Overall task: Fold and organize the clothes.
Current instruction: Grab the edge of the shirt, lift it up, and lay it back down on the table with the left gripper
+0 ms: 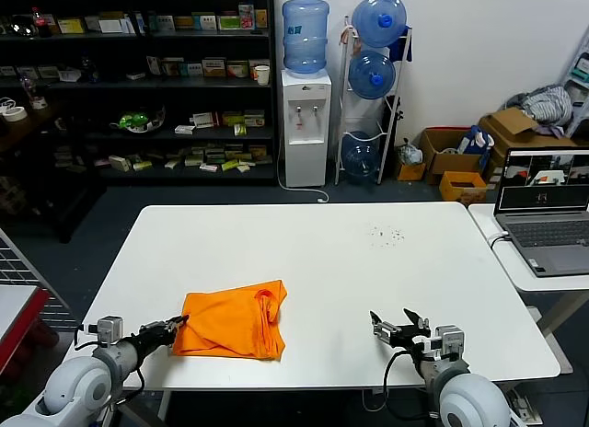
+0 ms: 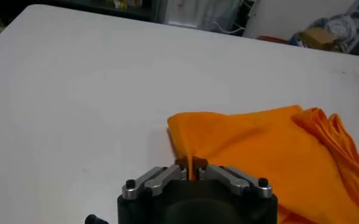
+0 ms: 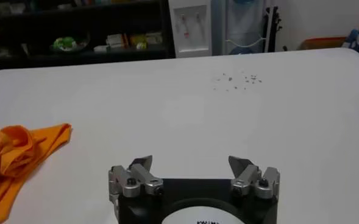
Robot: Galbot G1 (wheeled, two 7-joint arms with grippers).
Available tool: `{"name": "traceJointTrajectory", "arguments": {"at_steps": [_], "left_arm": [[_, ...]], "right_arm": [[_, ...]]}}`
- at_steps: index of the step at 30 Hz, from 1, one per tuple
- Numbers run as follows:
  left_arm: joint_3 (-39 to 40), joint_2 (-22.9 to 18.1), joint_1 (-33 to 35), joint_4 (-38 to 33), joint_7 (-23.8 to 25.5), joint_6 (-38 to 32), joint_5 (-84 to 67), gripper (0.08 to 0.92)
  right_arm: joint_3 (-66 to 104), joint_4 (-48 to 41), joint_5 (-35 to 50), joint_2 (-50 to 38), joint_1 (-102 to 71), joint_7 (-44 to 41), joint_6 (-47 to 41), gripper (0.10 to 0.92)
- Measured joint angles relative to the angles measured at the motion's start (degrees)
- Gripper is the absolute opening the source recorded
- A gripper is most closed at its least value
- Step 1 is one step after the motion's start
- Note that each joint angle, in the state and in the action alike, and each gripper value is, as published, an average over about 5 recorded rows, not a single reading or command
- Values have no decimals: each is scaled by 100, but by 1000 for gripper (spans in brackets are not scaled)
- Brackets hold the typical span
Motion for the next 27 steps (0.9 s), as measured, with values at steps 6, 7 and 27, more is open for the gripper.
{"name": "traceJointTrajectory", "arguments": {"at_steps": [6, 7, 27], "left_arm": [[-100, -71, 80, -203, -78, -25, 6, 90], [-127, -75, 97, -263, -98, -19, 7, 90], [-1228, 657, 668, -1487, -974, 541, 101, 90]], "right_arm": [[-9, -33, -12, 25, 11, -2, 19, 823], [-10, -39, -14, 28, 14, -5, 23, 823], [-130, -214, -34, 103, 200, -179, 143, 823]]}}
